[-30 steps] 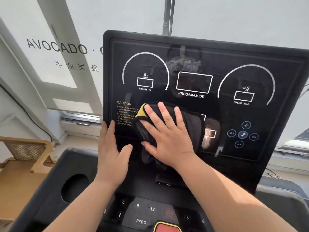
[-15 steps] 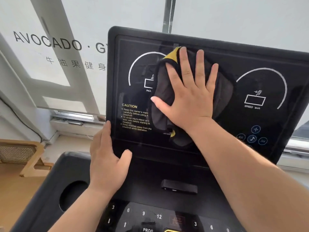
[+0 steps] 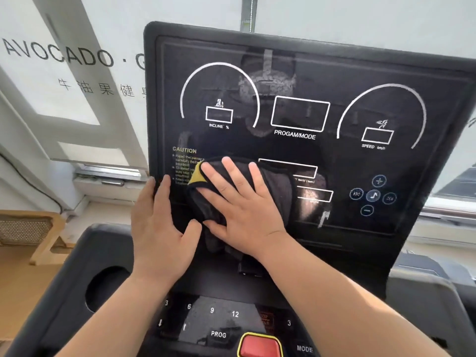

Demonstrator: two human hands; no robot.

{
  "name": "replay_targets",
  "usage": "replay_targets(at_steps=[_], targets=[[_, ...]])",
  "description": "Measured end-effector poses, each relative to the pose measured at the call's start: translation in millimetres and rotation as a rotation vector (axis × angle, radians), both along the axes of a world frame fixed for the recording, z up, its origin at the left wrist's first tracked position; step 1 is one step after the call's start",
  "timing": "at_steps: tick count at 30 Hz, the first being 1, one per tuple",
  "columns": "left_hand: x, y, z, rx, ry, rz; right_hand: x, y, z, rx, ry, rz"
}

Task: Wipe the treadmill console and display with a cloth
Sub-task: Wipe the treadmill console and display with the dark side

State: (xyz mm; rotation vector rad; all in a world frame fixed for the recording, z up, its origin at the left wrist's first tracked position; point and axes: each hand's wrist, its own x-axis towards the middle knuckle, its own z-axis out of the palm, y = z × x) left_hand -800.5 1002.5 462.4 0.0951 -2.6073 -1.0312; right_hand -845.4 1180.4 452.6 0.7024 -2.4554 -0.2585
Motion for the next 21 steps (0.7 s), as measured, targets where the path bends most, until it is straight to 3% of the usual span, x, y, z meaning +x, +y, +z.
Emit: replay_targets(at_steps=[4,8,15,21], targets=[[-3,12,-8,-0.247,0.027,-0.089,18,56,-4,-0.065,0.048,-0.043],[-6,15,-15,-0.341,-0.012,-0.108,12,102,20,-0.083,0.120,-0.175],[-8,6,-24,-0.351,0.004,-0.153,-29,67,80,-0.290,0.157,-0.433],[-7,11,-21,-0.322,0.092,-0.099,-16,27,46,-0.193,0.076,-0.293]])
